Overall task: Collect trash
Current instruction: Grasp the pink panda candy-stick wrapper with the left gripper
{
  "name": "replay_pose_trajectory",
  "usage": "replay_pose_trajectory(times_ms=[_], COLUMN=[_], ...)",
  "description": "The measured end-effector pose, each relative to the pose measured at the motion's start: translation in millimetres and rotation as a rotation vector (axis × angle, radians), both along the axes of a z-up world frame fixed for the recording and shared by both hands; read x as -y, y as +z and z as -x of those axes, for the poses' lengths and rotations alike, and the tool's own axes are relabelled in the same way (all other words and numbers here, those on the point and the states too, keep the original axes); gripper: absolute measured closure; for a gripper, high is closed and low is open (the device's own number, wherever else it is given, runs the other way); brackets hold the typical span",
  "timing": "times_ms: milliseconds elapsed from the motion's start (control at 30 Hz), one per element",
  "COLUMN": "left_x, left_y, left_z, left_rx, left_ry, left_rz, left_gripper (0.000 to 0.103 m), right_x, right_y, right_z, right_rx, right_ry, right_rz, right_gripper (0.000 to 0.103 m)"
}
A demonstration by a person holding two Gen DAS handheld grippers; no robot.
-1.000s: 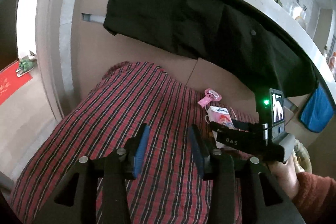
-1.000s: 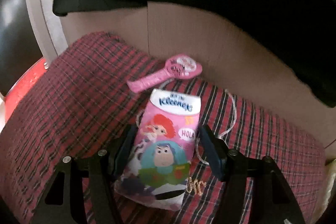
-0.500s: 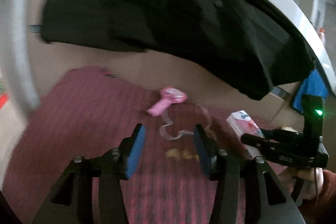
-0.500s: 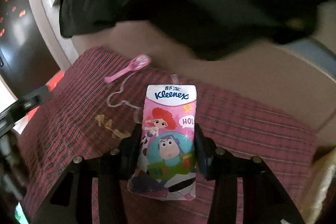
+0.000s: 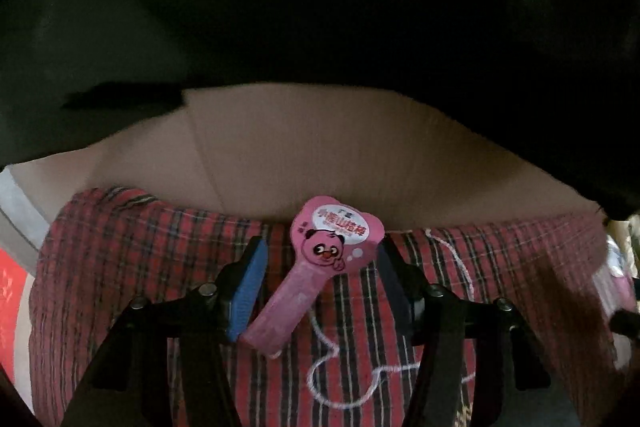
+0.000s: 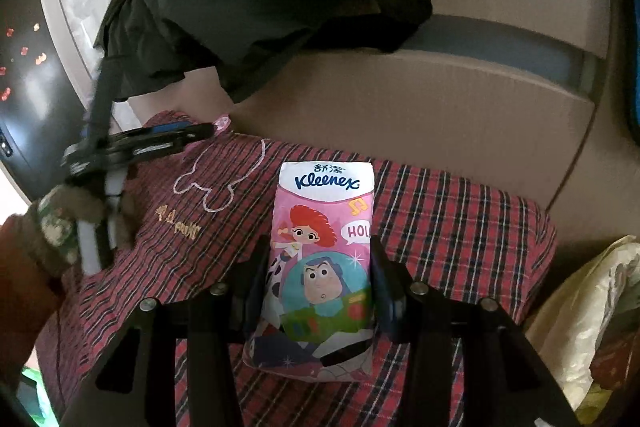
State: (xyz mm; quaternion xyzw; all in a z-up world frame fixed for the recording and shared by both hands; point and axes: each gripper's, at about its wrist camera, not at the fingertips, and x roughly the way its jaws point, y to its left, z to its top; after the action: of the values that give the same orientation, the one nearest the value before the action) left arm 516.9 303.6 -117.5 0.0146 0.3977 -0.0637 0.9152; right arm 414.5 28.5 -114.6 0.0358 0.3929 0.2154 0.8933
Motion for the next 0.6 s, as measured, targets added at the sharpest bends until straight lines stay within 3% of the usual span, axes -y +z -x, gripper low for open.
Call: replay_pose_trajectory(times_ms=[233,400,467,600], left_x=[17,3,2,16], left_y=[-11,-7,-3,14], left_z=[-18,-23,-15,31], left_rx=[-0.082,-0.144,-0.13,-0.044], left_ry=[-0.011,0.117,0.121,0.127], left_rz=[-0.07,0.069,0.106,0.078], left_gripper=[0.045,0.058,0.058,0.058], right_x=[-1,-2,1,5], right_y=[-4,-5,-4,3], right_z=[2,6,11,21], right_rx=[-0.002,0.006,0.009,0.023], right_ry=[0.002,0.003,0.002,0.009], right_rz=[-0.029,-0.031,-0.031,-0.031], right_gripper=[0.06,0.06,0.06,0.06])
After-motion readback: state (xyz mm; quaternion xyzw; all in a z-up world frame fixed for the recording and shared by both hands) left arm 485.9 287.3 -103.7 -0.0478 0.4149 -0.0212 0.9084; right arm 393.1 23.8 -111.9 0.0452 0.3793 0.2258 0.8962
